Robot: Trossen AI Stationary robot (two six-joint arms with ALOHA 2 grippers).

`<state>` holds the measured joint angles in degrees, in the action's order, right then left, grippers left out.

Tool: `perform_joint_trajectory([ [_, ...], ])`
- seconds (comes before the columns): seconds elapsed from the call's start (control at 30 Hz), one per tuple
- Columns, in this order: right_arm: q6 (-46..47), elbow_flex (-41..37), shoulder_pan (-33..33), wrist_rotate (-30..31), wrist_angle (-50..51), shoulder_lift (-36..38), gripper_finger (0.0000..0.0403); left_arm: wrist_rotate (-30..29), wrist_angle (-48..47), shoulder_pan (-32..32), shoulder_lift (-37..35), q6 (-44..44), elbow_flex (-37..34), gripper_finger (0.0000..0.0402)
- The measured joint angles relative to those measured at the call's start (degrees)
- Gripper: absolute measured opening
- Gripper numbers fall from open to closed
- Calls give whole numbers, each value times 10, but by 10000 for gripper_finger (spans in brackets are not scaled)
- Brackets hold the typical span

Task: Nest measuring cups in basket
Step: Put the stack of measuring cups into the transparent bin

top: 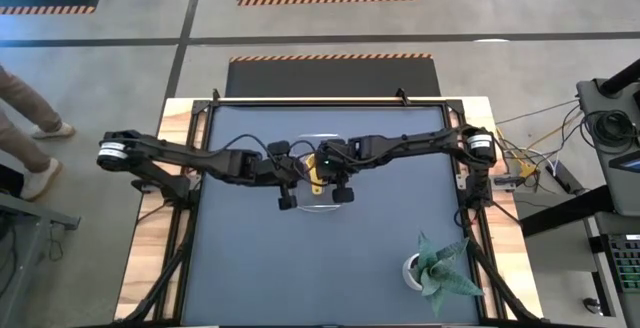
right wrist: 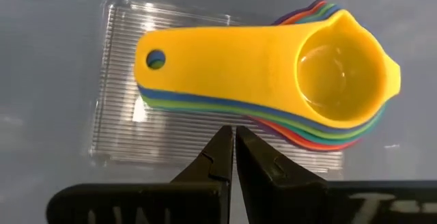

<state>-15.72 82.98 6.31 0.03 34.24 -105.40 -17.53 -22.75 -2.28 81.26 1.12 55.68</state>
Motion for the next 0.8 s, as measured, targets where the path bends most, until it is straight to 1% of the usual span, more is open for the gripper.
perform_joint_trajectory([
  [0.13, -9, 0, 0, 0, 8, 13, 9, 1, 32, 0, 30, -7, 1, 0],
  [0.37, -22, 0, 0, 0, 19, 48, 9, 6, 37, 0, 84, -29, 32, 0],
  [0.57, -33, 0, 0, 0, 26, 78, 9, 17, -38, 2, 107, -36, 65, 0],
  [0.73, -34, -2, 0, 0, 35, 101, 9, 20, -45, 9, 142, -37, 80, 0],
  [0.8, -33, -2, 0, 0, 40, 110, 9, 20, -65, 11, 155, -36, 88, 0],
])
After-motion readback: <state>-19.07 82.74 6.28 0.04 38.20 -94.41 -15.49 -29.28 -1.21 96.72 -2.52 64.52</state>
